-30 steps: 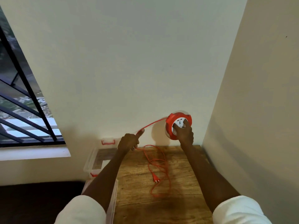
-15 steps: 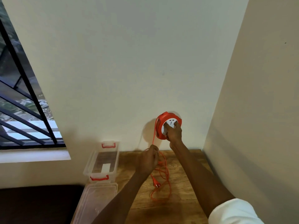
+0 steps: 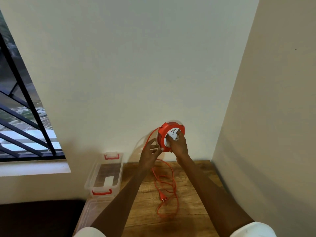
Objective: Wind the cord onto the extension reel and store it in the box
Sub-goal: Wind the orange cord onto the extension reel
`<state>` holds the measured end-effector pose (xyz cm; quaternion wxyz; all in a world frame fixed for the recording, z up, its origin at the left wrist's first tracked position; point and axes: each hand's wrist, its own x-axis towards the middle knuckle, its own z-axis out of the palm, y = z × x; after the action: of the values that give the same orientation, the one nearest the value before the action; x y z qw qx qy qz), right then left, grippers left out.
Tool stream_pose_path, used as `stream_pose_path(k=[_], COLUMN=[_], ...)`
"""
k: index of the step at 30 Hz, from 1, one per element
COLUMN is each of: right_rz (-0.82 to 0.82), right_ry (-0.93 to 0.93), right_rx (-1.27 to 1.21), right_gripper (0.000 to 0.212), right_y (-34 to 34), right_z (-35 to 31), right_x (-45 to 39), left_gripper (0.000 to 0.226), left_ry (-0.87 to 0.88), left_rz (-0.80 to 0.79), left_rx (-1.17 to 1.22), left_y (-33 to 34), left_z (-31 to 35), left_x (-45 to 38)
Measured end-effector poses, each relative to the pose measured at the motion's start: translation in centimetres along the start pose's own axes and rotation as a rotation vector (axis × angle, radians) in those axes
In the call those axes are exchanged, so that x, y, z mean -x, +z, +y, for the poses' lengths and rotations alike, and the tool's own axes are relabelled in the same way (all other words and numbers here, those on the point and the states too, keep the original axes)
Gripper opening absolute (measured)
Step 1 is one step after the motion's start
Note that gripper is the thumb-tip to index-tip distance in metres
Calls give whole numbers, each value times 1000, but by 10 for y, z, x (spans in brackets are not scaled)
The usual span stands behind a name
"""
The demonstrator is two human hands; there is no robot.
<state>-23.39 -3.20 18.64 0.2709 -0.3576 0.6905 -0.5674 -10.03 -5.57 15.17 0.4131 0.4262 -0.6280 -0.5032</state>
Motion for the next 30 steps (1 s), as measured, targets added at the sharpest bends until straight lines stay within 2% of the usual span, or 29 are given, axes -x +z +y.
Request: stream_pose_path(k=[3, 7, 10, 13, 15, 18, 21, 24, 30], right_rz=[-31, -150, -200, -65, -71, -318, -439, -508, -595], right_ry=[-40, -54, -127, -360, -612, -967, -1125, -1228, -1286], right_rx=[61, 114, 360, 705, 889, 1211, 1375, 1509, 1699], right_gripper=[76, 70, 58, 36, 29, 48, 59, 65, 76], right_y=[3, 2, -6, -21, -32, -43, -46, -44, -45], right_z=[-3, -10, -16, -23, -25, -23, -26, -25, -18], right_x=[4, 8, 8, 10, 10, 4, 5, 12, 18], left_gripper=[45, 49, 46, 35, 27, 28, 32, 38, 37], left_ry=[44, 47, 34, -32, -70, -81, -42, -17, 14], left_rz=[122, 150, 174, 145, 100, 27, -73, -162, -234], left_rx=[7, 77, 224, 270, 201, 130, -30, -114, -234], left_y=[-2, -4, -12, -23, -33, -47, -61, -66, -60], left_z=[3, 2, 2, 7, 9, 11, 12, 13, 11], left_x=[-6, -6, -9, -14, -18, -25, -28, -28, -22])
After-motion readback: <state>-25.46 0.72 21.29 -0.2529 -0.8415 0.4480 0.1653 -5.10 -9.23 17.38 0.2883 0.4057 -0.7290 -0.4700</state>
